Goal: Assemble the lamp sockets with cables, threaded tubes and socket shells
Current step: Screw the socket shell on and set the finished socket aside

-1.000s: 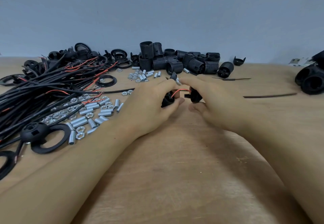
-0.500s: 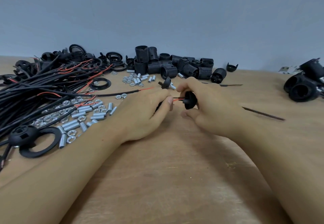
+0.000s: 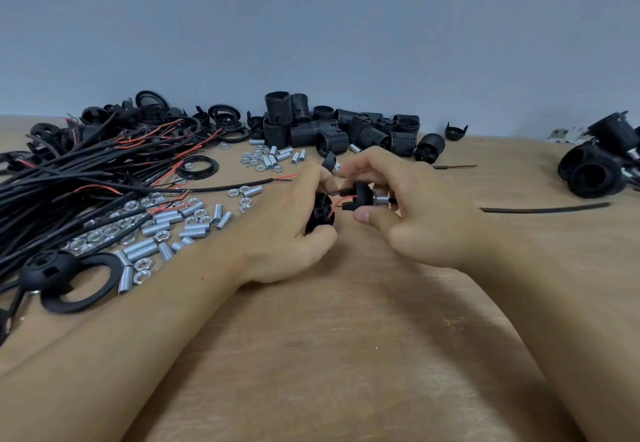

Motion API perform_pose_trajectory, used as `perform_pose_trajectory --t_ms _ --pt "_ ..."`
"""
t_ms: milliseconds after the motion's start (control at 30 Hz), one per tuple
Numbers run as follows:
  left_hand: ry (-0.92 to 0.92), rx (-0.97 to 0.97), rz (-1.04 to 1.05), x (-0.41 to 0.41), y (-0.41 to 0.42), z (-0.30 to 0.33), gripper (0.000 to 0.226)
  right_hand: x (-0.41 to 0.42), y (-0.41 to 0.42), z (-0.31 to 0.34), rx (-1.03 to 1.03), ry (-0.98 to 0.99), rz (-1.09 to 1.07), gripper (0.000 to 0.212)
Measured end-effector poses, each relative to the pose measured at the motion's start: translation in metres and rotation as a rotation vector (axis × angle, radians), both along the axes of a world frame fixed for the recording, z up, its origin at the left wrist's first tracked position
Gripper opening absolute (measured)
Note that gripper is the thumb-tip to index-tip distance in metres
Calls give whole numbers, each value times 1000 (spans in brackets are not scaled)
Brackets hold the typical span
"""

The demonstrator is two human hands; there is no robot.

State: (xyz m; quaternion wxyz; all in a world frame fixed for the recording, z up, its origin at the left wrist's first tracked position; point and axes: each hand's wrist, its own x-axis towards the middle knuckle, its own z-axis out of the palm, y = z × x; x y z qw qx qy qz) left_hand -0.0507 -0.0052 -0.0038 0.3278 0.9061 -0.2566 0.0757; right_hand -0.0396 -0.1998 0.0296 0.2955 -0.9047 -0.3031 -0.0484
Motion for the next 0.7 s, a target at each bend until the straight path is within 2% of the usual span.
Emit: perform_pose_trajectory --t_ms 100,267,467,633,700 --pt "-34 12 -21 0 -1 -1 30 1 1 -4 -77 -32 -12 39" --pt "-133 -32 -33 4 -1 -3 8 3 2 -5 -16 0 -11 39" --pt "-193 -1 30 6 -1 -5 10 -4 4 -3 172 93 51 39" --pt "-220 22 24 5 -4 -5 10 -5 6 -3 74 103 57 43" --pt "-250 41 38 6 -4 -5 10 -6 6 -3 121 107 68 42"
